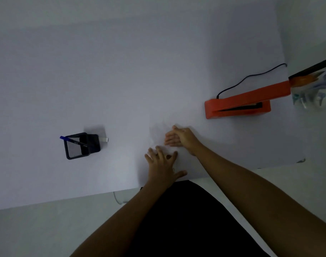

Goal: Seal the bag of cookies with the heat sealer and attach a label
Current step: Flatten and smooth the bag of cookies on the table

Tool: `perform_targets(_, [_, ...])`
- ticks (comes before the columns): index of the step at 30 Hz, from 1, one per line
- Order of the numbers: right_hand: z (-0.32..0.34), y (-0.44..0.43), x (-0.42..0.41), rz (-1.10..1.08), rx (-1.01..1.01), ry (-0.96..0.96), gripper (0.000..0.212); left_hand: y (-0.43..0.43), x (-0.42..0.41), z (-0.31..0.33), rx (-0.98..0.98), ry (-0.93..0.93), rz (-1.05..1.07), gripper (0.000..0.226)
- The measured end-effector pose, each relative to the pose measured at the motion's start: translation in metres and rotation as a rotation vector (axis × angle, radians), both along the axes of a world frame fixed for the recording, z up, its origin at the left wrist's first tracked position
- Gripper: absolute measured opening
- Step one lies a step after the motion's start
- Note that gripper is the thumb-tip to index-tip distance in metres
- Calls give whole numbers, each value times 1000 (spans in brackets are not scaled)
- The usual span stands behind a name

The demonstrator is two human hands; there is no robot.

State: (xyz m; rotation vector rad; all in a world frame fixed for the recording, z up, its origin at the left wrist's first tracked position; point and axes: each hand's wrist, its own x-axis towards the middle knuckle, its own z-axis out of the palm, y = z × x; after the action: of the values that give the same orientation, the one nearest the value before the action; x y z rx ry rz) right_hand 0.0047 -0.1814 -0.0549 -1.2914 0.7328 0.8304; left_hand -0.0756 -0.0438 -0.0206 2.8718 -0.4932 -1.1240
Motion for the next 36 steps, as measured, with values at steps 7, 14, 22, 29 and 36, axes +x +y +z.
perform_targets(7, [-6, -3, 46, -88, -17, -126, 58, 0, 0, 2, 8, 6, -7, 95])
perform_targets(14, [-7, -7, 85, -162, -62, -262, 55, -1, 0, 1, 6, 8, 9, 97])
perform_targets(22, [5, 4, 40, -20, 133, -223, 50, -1, -2, -1, -3, 14, 27, 101])
perform_targets(29, [-10, 21, -5, 123, 207, -87, 53, -1, -3, -3, -14, 38, 48, 111])
perform_targets(36, [-10, 19, 40, 78, 118, -168, 56, -2, 1, 1, -12, 75, 56, 109])
